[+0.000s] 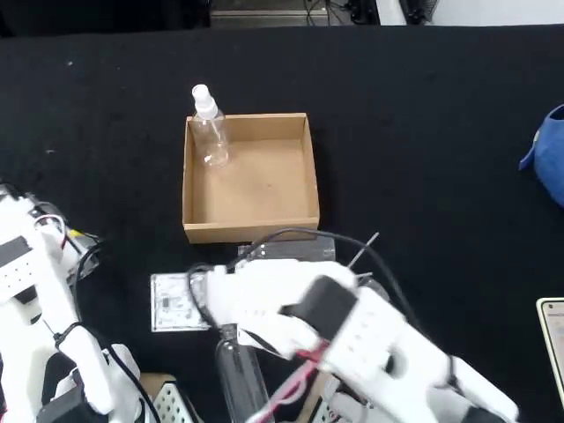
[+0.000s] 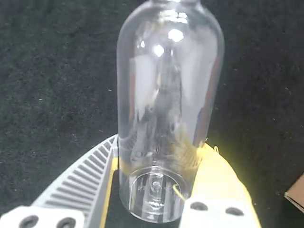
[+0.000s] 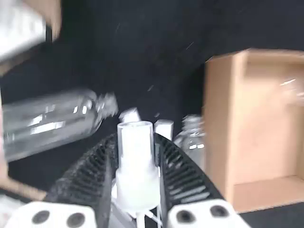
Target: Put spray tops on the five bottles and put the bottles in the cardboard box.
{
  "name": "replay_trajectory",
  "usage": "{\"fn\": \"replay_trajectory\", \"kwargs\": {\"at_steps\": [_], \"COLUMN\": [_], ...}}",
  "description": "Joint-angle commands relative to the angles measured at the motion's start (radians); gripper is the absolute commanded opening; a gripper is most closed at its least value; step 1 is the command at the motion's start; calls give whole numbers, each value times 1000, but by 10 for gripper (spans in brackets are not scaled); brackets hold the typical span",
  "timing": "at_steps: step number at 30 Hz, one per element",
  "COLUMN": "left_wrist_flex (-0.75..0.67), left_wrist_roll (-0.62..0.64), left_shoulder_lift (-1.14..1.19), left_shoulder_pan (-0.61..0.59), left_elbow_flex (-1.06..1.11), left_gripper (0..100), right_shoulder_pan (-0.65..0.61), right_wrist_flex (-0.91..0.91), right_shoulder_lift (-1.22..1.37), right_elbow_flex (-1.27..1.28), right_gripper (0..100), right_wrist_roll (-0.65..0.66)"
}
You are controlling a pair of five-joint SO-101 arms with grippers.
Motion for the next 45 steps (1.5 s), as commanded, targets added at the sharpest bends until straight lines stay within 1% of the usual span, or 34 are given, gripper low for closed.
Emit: {"fn": "replay_trajectory", "kwargs": {"at_steps": [1, 4, 7, 9, 11, 14, 17, 20, 25, 31, 34, 39, 43, 45], "left_wrist_flex": [6, 11, 5, 2, 0, -60, -107, -106, -130, -238, -278, -288, -292, -324], "left_wrist_roll": [-48, -110, -112, -110, -110, -110, -110, -110, -110, -112, -112, -118, -118, -112], "left_shoulder_lift": [-32, -34, -60, -87, -120, -184, -252, -313, -420, -600, -730, -927, -1040, -1088], "left_shoulder_pan": [13, 13, 28, 77, 148, 252, 328, 398, 530, 693, 763, 895, 941, 947], "left_elbow_flex": [-140, -236, -311, -338, -352, -343, -343, -343, -248, -41, 54, 189, 275, 335], "left_gripper": [30, 30, 30, 30, 30, 30, 30, 30, 30, 30, 30, 30, 30, 30], "right_shoulder_pan": [25, 141, 292, 364, 397, 430, 466, 508, 525, 522, 525, 523, 522, 520], "right_wrist_flex": [6, -14, -97, -163, -229, -319, -414, -522, -717, -933, -997, -1069, -1186, -1195], "right_shoulder_lift": [-150, -226, -255, -257, -257, -257, -257, -257, -257, -254, -237, -159, -79, -50], "right_elbow_flex": [-110, -177, -249, -288, -311, -337, -363, -380, -374, -372, -377, -380, -401, -437], "right_gripper": [11, 11, 11, 11, 11, 11, 11, 11, 11, 11, 11, 11, 11, 11], "right_wrist_roll": [-80, -152, -239, -308, -382, -477, -554, -612, -687, -783, -783, -783, -783, -783]}}
